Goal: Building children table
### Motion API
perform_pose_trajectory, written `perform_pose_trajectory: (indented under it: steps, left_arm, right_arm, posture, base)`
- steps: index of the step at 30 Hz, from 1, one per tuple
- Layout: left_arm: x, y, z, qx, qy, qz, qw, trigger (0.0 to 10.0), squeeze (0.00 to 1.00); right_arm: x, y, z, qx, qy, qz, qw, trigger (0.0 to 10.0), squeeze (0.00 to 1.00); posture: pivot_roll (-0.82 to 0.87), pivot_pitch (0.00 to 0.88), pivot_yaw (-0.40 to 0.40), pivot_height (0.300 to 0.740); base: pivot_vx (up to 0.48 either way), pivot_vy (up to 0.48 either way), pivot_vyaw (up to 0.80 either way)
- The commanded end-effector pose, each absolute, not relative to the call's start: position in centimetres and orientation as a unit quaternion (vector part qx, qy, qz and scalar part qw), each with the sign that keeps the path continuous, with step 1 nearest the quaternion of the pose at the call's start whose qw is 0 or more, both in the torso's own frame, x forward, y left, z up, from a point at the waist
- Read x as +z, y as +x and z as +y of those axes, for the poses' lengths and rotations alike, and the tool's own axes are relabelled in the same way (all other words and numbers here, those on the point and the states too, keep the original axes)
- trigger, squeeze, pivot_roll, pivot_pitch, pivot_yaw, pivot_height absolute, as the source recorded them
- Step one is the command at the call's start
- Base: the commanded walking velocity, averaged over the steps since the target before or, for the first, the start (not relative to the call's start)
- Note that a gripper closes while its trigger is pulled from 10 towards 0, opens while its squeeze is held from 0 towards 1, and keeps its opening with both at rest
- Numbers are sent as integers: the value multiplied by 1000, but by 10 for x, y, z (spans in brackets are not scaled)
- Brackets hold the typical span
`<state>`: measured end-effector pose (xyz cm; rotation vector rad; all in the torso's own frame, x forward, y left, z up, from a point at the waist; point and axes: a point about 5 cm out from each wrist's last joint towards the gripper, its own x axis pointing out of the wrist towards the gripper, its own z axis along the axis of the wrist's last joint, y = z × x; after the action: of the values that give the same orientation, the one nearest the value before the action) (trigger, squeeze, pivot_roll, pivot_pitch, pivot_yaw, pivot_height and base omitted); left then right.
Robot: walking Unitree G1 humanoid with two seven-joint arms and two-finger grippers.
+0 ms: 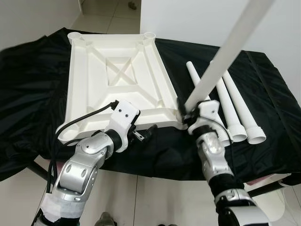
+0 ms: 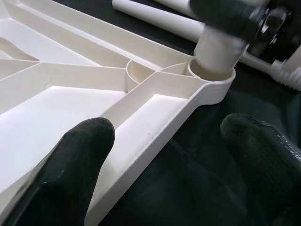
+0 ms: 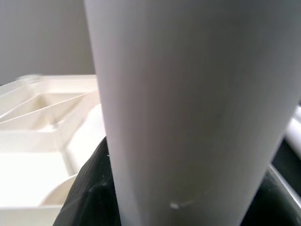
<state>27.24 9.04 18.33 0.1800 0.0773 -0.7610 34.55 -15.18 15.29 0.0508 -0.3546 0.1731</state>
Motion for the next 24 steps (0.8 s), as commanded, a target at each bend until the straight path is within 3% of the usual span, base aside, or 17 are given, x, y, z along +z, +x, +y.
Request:
perform_pose_trajectory:
  steps: [1,9,13,15,24]
  left_arm:
    - [184,276,88,-362,95,33,927,10000,0]
    - [187,280,85,-368,96,25,925,10000,0]
    - [188,282,84,-370,94,21,924,10000,0]
    - [199,285,79,-380,81,1,922,10000,0]
    - [247,294,57,-434,1,-76,897,10000,0]
  right_arm:
    - [165,348,-155,84,40,-191,977,10000,0]
    - [197,349,-158,82,61,-243,965,10000,0]
    - [190,350,-156,94,27,-210,973,10000,0]
    - [173,351,-152,114,-44,-148,981,10000,0]
    - [159,350,-145,170,-82,-98,977,10000,0]
  posture:
    - [189,73,-49,740]
    - [171,62,-47,740]
    - [170,63,-48,740]
    - [171,62,-48,740]
    - [183,41,-57,740]
  base:
    - [0,0,0]
    - [0,0,0]
    - [0,0,0]
    - [0,0,0]
    - [0,0,0]
